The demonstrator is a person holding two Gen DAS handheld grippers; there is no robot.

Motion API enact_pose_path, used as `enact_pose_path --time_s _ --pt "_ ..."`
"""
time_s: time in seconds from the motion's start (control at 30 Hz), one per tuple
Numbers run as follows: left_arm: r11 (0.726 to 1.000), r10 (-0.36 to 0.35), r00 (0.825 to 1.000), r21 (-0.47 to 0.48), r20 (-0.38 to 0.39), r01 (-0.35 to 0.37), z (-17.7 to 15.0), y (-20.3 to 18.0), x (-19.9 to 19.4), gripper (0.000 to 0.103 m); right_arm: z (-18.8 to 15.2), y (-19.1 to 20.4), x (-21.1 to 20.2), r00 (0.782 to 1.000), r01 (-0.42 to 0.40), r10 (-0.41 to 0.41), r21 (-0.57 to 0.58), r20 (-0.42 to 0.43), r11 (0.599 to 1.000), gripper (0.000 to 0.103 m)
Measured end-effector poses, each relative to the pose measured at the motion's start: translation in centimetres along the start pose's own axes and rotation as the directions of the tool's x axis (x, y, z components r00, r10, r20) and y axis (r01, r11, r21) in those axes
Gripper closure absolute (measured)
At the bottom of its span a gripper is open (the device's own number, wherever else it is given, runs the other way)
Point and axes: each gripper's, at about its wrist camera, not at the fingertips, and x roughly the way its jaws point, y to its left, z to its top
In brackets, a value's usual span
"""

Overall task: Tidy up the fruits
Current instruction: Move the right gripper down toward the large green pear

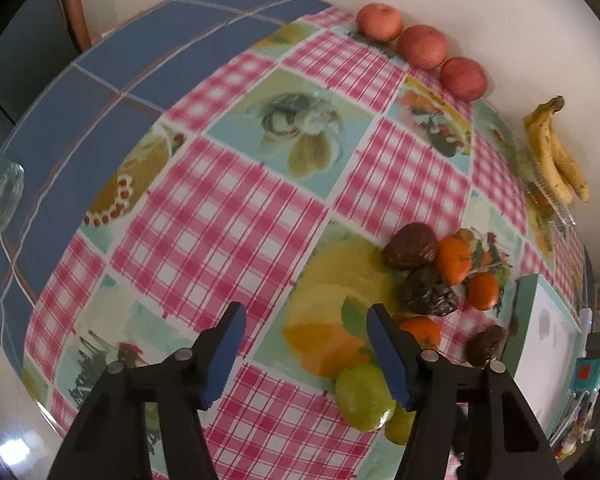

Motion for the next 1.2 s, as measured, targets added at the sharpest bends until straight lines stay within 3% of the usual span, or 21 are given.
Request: enact_pose_path --time_s 0.43,0.57,0.87,1.2 --pt "0.998 -0.055 0.997 -0.014 -0.057 0.054 -0.1 -0.4 0.9 0.037 -2.0 2.0 3.5 0.987 -0.086 0.084 -0.003 -0.137 0.996 0.042" --pt "0.996 -0.091 0.993 -0.011 -0.077 0.09 -0.4 -0.8 1.0 0.037 -2.1 2.1 3.5 0.985 -0.107 0.106 -0.001 -0.133 0.994 0.05" --pt "0.994 -0.113 0.99 -0.022 -0.088 0.111 -0.6 -0.8 0.8 0.037 -2.4 1.5 3.7 0.974 -0.16 0.169 0.07 -0.151 0.985 0.058" --pt "0.993 -0.115 0.988 0.003 -0.104 0.116 -1.0 -1.3 0.8 0.037 -2.2 1.1 3.3 0.974 -0.16 0.171 0.079 -0.15 0.984 0.06"
